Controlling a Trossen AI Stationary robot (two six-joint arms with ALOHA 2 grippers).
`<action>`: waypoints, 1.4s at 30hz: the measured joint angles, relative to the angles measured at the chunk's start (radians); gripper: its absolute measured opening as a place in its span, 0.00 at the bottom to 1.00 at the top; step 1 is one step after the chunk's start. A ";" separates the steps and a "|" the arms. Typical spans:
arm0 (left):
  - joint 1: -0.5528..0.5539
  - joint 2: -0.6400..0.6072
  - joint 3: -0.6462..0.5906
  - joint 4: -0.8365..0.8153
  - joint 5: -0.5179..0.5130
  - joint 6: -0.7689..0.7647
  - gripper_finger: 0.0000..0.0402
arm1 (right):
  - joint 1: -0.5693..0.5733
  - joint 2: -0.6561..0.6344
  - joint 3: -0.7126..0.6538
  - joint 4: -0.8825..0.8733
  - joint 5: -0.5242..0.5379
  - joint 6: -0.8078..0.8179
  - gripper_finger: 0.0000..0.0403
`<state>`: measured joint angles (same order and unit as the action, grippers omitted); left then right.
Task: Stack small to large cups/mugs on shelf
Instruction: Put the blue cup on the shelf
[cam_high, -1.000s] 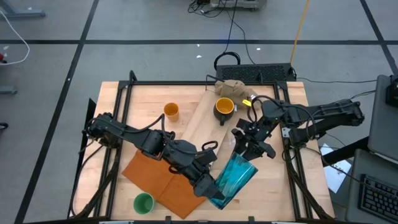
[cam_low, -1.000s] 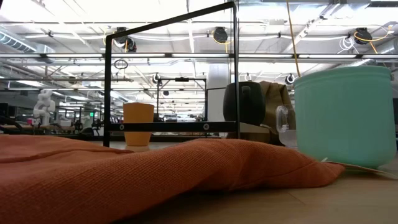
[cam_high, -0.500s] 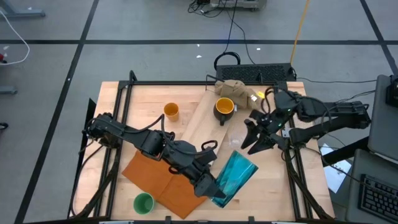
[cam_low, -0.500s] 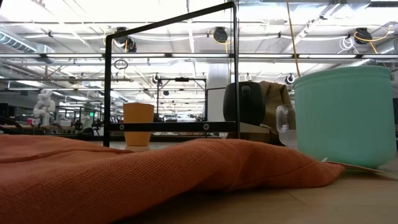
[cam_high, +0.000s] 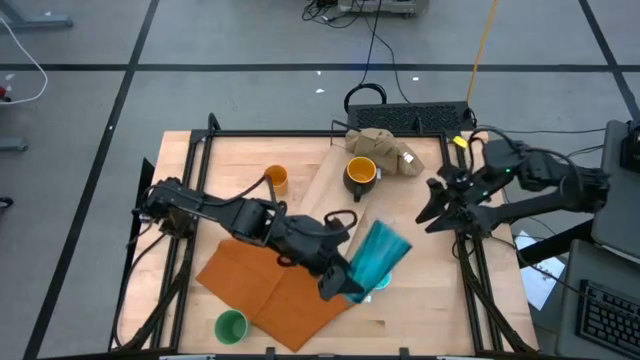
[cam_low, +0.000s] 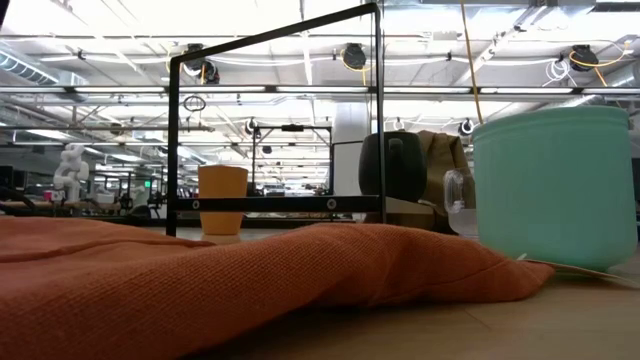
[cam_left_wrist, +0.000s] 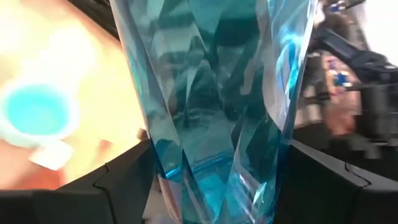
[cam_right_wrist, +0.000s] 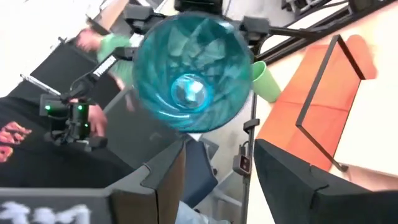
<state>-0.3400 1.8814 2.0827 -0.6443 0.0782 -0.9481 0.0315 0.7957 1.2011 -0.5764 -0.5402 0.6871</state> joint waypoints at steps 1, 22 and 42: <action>0.010 -0.003 0.000 -0.012 -0.014 0.019 0.79 | 0.000 -0.009 0.000 -0.003 0.012 0.010 0.45; 0.110 -0.205 0.000 -0.439 -0.631 0.247 0.76 | 0.000 -0.068 0.000 -0.034 0.072 0.079 0.45; 0.194 -0.186 -0.101 -0.628 -1.040 0.163 0.76 | 0.000 -0.071 0.000 -0.035 0.147 0.071 0.45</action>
<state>-0.1456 1.6955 1.9822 -1.2725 -0.9620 -0.7851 0.0319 0.7242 1.2011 -0.6117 -0.3927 0.7584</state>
